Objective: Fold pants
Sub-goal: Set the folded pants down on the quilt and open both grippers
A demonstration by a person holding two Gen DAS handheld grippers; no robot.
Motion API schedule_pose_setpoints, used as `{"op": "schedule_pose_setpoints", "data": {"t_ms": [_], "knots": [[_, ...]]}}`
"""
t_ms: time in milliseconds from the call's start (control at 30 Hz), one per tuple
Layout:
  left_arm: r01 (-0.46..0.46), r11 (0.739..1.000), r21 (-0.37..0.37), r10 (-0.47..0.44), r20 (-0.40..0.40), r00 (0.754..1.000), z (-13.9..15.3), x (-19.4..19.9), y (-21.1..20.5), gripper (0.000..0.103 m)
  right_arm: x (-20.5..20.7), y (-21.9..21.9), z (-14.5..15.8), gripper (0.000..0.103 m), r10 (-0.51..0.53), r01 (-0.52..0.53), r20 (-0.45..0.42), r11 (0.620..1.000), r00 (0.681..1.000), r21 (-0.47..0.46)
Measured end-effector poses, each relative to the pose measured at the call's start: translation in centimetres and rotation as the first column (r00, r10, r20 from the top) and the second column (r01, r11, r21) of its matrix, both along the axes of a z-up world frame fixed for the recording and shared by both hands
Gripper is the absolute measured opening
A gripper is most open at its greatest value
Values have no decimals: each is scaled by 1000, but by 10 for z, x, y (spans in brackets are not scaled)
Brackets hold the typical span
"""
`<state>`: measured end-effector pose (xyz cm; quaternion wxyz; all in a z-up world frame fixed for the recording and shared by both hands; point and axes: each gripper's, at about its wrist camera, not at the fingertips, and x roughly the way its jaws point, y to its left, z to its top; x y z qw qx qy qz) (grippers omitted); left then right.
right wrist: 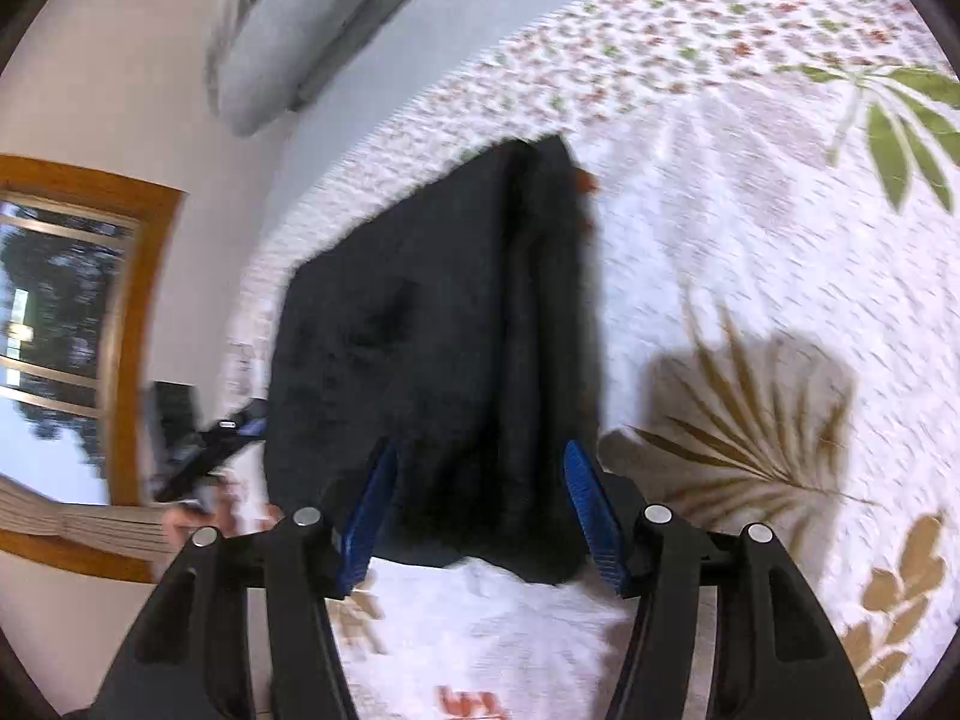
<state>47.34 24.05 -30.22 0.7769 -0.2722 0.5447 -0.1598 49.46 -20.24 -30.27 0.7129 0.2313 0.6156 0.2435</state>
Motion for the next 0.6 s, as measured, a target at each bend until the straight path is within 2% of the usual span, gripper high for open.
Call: {"op": "schedule_pose_setpoints", "data": {"t_ms": [133,200,333,400,433,500,533,600], "knots": [[-5,1000,30,6,-39,999,-14,4,-5,51,-2,-5,-18,62,-40,40,-34,999,999,-8],[-14,1000,19,15,-47,999,-19,3,-3,51,-3,-20,-25,65,-48,48,-41,999,998,-1],[-45,999,-24,45,-11,999,-9,-8,5,53,-19,-29,-7,65,-77,76,1,994,997,74],[-77,996,-38,78,35,996,5,-20,11,73,-21,-29,5,66,-106,102,35,989,994,105],[-104,993,-47,107,72,992,17,-30,15,77,-28,-35,14,66,-127,120,52,985,991,124],[-125,990,-59,131,111,985,34,-45,18,81,-44,-43,28,74,-158,147,80,981,984,126],[-134,989,-61,142,137,980,47,-58,21,82,-55,-47,37,75,-171,157,107,979,980,127],[-151,986,-65,161,183,970,70,-81,21,90,-80,-53,57,76,-198,180,150,976,969,125]]}}
